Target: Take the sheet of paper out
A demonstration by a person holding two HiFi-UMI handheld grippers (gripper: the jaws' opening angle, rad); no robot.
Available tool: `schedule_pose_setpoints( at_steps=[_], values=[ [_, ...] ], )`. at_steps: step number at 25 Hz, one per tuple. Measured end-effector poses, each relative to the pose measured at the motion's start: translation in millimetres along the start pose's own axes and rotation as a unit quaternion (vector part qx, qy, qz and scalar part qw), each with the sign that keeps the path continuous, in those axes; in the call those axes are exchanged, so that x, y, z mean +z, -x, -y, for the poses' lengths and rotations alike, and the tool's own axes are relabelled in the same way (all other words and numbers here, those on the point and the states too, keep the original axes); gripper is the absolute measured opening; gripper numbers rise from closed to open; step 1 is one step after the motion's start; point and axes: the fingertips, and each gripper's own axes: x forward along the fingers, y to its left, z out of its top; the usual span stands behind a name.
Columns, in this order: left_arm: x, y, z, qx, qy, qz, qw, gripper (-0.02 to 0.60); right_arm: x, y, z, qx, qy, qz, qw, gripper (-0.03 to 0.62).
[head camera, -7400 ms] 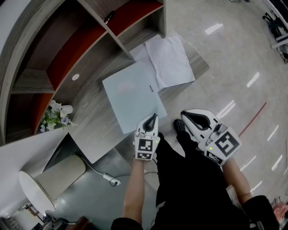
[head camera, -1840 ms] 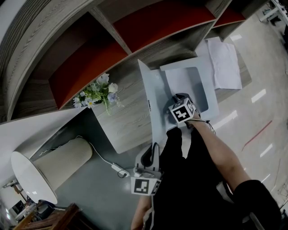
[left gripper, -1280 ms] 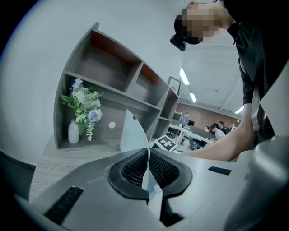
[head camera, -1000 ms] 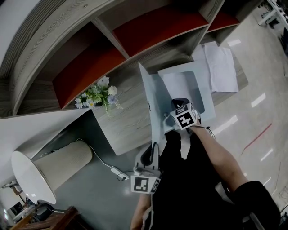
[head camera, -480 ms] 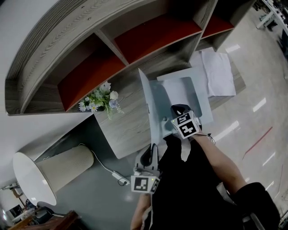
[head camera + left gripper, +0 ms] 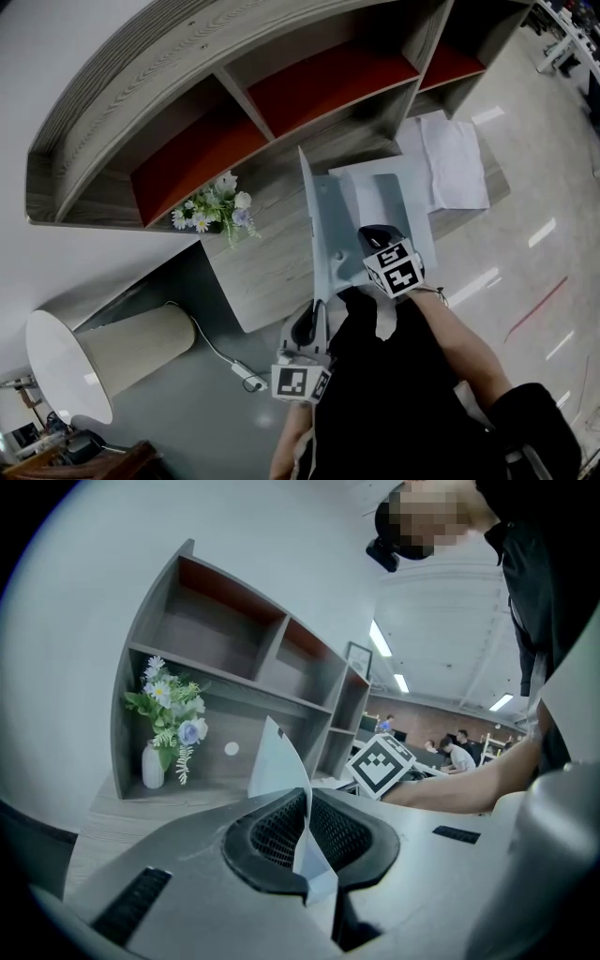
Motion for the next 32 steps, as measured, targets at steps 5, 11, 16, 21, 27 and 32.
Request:
schedule_pose_setpoints(
  at_steps=[5, 11, 16, 21, 27, 32],
  values=[
    [-0.8, -0.4, 1.3, 0.005, 0.000, 0.001, 1.0000, 0.018, 14.5, 9.8, -0.8, 0.007, 0.004, 0.022, 1.000, 0.012],
    [-0.6, -2.6, 6.4, 0.014, -0.009, 0.004, 0.9998, 0.018, 30.7, 28.4, 2.5, 0.014, 0.003, 0.043, 0.999, 0.012],
    [0.6, -2.3, 11.8, 0.027, -0.017, 0.007, 0.9995, 0.018, 40.4, 51.2, 7.1, 0.021, 0.002, 0.057, 0.998, 0.012],
    [3.1, -3.7, 17.5, 0.042, -0.024, 0.006, 0.9988, 0.074, 51.8, 74.7, 10.2, 0.033, 0.005, 0.081, 0.996, 0.012],
    [10.7, -1.6, 27.4, 0.060, -0.034, 0.015, 0.9975, 0.084, 61.1, 99.7, 10.0, 0.050, 0.016, 0.105, 0.993, 0.012],
    [18.9, 1.1, 39.6, 0.078, -0.043, 0.026, 0.9957, 0.084, 67.9, 122.3, 16.6, 0.060, 0.022, 0.130, 0.989, 0.012]
  ],
)
